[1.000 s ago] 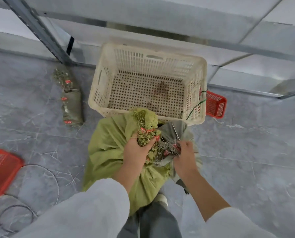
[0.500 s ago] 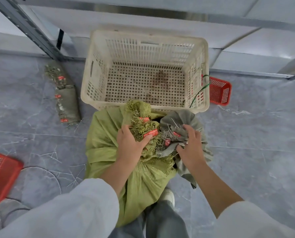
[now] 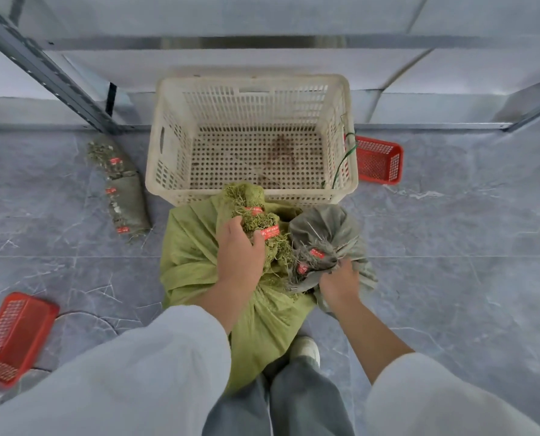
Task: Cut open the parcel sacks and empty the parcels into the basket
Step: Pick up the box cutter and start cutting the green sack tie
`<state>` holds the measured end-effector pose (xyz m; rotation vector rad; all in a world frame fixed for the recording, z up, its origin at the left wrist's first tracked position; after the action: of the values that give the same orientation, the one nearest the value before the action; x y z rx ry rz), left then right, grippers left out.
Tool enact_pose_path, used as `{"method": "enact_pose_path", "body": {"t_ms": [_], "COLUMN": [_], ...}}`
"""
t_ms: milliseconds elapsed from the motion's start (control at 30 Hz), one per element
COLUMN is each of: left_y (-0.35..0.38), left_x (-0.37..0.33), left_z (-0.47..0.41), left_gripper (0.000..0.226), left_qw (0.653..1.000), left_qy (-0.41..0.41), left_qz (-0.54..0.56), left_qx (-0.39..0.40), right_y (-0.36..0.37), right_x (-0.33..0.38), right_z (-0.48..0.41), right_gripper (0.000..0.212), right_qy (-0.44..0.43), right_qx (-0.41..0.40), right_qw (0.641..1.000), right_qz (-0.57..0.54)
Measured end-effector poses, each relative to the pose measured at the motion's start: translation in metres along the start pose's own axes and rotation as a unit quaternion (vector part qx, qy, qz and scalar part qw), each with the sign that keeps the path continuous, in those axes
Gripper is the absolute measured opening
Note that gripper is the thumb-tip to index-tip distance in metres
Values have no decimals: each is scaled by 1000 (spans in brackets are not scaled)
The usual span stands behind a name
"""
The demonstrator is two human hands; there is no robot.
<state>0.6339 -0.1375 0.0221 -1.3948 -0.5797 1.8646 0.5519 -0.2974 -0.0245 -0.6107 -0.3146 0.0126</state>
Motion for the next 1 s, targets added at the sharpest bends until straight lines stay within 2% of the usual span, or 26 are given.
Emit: {"method": "enact_pose_path", "body": {"t_ms": [67,233,400,533,633,767,1000], "left_y": [-1,-53,-157,-259,-329,-392,-431], "left_x": [-14,-54,-116,-177,-221,-271,-294], "left_z": [0,-2,6,13,26,36,32], "left_gripper": [51,51,42,50,53,53,53], "left_qw": [999,990,974,947,931,919,897], "left_qy": [26,114,179,250,293,323,362], "left_qz": [-20,-85,-120,-157,-133,-76,-127], "left_qx": [5,-1,-68,-123,-170,-210,-221], "right_y": [-4,-47,-117,-174,-209,-243,-258], "right_x": [11,80,178,247,283,315,353], "right_z": [9,59,142,227,291,349,398], "right_gripper": [55,51,53,52,50,50,48], "right_qy": [-22,-206,-332,-422,-479,-501,-465], "right_qx": [-30,-25,-69,-112,-148,-204,-276], "right_qw": [997,973,935,892,855,830,822], "right_qz": [68,96,100,116,133,136,181]}}
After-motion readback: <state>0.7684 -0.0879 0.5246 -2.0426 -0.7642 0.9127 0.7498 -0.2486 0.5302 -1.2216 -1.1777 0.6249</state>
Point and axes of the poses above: each hand's wrist, its own z-axis away from the middle knuckle, its own y-axis out of the palm, x = y × z, the point moved 1 cm from there along -z, towards the middle knuckle, and after that the axes turned 8 degrees about y, right-handed, at the moved point
